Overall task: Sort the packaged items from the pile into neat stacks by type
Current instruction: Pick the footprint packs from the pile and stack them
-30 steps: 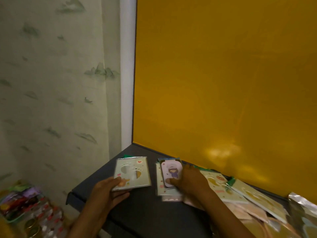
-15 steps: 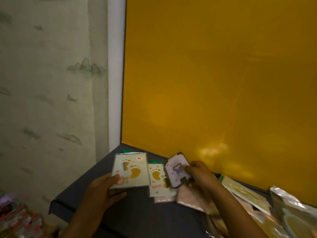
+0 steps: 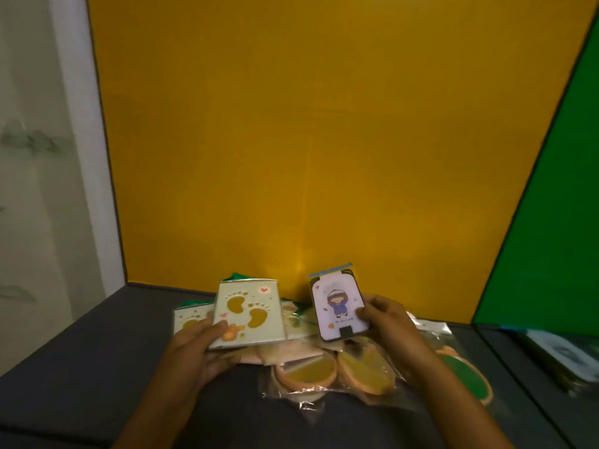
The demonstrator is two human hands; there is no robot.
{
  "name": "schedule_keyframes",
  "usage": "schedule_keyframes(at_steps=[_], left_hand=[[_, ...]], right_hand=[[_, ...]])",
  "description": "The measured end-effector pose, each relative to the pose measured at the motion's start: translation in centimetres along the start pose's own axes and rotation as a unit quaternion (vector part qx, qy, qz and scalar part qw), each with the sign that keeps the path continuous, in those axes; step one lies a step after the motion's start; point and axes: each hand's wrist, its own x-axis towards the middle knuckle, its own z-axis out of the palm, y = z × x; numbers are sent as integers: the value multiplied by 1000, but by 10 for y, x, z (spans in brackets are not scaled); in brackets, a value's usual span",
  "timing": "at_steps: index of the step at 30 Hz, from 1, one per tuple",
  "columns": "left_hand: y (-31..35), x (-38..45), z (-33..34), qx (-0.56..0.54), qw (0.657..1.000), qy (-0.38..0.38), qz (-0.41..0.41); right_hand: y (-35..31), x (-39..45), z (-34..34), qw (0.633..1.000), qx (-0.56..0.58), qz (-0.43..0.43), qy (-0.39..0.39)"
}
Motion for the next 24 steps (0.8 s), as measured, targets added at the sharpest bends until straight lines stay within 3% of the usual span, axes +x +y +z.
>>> schedule_keyframes(at_steps=[12, 24], left_hand=[[-87, -68, 150, 11, 992, -122, 12], [-153, -100, 267, 31, 984, -178, 7]], right_hand=[[29, -100, -197, 991, 45, -25, 125], [52, -157, -331, 974, 55, -36, 218]])
